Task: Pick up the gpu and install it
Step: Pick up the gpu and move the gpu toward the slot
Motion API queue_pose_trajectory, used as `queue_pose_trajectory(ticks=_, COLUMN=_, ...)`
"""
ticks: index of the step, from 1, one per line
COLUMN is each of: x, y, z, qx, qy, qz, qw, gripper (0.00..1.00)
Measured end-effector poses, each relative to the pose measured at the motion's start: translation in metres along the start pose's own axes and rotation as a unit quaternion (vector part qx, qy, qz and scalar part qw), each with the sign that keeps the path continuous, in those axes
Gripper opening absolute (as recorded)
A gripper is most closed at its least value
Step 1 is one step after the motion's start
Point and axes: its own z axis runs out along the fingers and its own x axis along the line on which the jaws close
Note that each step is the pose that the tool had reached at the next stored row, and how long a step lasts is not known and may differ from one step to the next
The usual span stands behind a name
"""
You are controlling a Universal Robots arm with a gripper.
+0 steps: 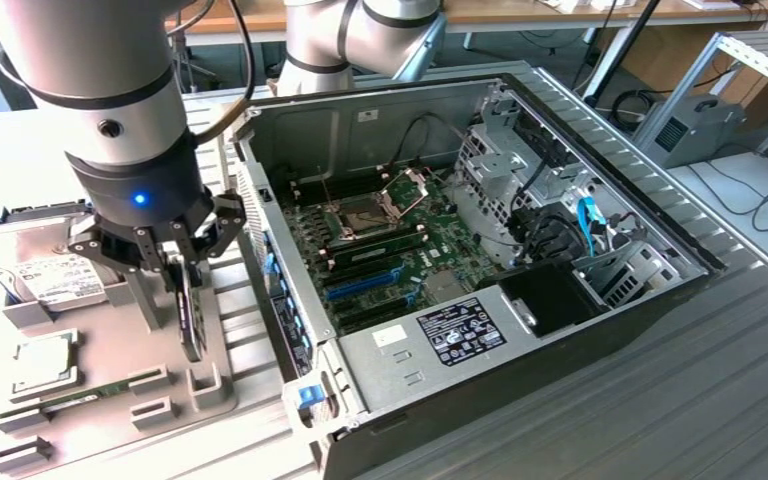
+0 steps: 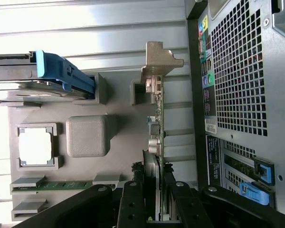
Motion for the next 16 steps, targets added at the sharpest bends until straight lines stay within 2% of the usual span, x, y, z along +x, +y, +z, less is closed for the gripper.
queue_pose_trajectory(ticks=16, x=-0.0001, y=0.0003, z=-0.0055, qx=-0.0010, qy=0.0000, qz=0.000, qw=1.0000, gripper=0.26)
